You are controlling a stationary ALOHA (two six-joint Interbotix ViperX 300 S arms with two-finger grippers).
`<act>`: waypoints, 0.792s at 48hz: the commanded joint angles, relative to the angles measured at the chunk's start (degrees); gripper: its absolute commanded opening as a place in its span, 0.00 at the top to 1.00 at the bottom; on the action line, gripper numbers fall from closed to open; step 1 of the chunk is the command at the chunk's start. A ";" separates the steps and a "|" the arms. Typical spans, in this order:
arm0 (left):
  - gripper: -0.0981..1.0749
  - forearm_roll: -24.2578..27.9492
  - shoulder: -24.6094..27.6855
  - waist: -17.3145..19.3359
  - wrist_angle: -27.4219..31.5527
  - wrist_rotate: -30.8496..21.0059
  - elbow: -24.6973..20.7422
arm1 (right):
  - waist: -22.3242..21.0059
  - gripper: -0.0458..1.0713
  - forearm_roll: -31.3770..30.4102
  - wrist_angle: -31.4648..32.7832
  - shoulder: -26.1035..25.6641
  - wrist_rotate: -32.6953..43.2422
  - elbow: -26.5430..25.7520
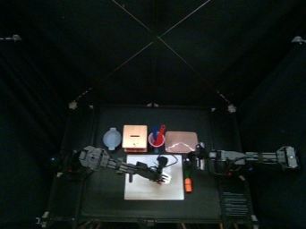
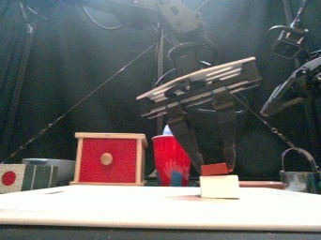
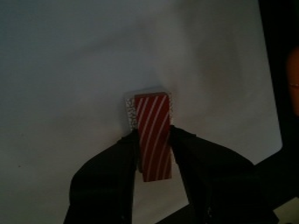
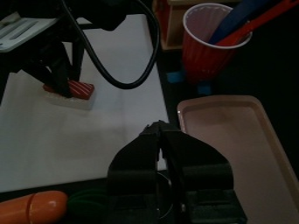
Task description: Put salmon on rice
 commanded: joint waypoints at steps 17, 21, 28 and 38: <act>0.08 0.44 -1.93 0.44 0.26 0.18 -1.23 | 0.00 0.93 0.00 -0.26 0.26 0.00 -0.44; 0.08 0.62 -2.99 0.44 0.26 0.26 -1.49 | 0.00 0.93 0.00 -0.26 0.26 0.00 -0.44; 0.08 2.29 -5.54 0.44 0.18 0.88 -1.05 | 0.00 0.93 0.26 -0.26 0.26 0.00 -0.44; 0.08 10.11 -15.03 -1.93 0.88 7.82 5.98 | 0.09 0.93 0.26 -0.26 -0.18 0.09 -0.97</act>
